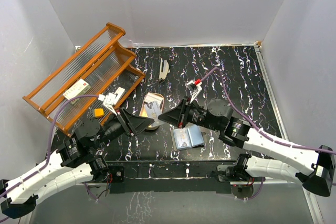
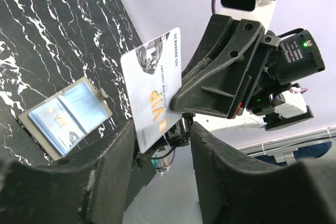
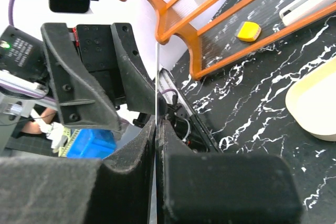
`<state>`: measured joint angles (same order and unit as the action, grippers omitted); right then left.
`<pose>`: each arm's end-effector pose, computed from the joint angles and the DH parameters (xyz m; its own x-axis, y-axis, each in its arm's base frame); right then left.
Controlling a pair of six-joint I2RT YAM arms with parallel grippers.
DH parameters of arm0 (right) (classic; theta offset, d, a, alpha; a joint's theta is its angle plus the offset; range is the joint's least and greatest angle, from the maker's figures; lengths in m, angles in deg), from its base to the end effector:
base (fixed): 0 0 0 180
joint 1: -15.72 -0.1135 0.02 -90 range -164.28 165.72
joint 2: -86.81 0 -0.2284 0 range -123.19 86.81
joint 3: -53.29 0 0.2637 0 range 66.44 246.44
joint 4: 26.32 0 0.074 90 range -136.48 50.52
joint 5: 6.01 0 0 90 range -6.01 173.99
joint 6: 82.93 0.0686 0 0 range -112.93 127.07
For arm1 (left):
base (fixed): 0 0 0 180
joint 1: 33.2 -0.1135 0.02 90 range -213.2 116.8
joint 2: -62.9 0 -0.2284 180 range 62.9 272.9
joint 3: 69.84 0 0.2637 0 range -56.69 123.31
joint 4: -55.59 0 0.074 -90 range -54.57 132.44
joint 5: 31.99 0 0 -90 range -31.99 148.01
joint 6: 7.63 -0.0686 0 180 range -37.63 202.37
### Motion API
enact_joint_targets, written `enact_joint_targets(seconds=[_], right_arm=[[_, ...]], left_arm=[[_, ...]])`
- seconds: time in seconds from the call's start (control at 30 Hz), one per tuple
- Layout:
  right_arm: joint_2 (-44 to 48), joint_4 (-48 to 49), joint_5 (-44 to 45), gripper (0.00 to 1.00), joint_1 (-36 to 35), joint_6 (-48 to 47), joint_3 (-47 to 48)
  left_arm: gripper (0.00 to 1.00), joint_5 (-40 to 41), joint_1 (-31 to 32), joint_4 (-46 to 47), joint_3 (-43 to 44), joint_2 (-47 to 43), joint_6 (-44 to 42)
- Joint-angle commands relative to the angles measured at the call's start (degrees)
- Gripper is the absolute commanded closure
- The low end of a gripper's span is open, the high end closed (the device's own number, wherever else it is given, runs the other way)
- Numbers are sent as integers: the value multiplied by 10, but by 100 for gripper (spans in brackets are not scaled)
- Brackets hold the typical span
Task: Put the credit cards into the card holder
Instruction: Pick up the credit card from the storage box.
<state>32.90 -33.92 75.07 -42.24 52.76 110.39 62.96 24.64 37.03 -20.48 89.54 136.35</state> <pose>0.1449 0.2516 0.3018 -0.6864 0.2357 -0.6879 -0.6131 0.3212 0.7218 0.1120 -0.1671 0.3281 -0.6224 -0.5240 -0.5815 0.5003 0.3050 -0.8104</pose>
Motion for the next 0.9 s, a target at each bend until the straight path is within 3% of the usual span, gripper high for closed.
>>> enact_joint_targets(seconds=[0.0,0.07,0.13,0.2,0.4,0.63,0.87], right_arm=[[12,78,-37,100,1,45,-17],[11,78,-38,100,1,44,-20],[11,72,-34,100,1,43,-22],[13,71,-35,100,1,42,-24],[24,72,-26,98,2,53,-33],[44,-16,53,65,2,35,-28],[61,-222,208,56,1,2,5]], left_arm=[[61,-18,-2,76,-10,-3,13],[72,-17,-2,82,-12,-3,10],[92,-14,-2,83,-13,-3,9],[100,-7,-2,77,-11,-4,9],[100,-15,-2,93,-20,-11,-4],[100,-5,-2,36,-16,-13,-14],[100,17,-2,-39,-17,3,-16]])
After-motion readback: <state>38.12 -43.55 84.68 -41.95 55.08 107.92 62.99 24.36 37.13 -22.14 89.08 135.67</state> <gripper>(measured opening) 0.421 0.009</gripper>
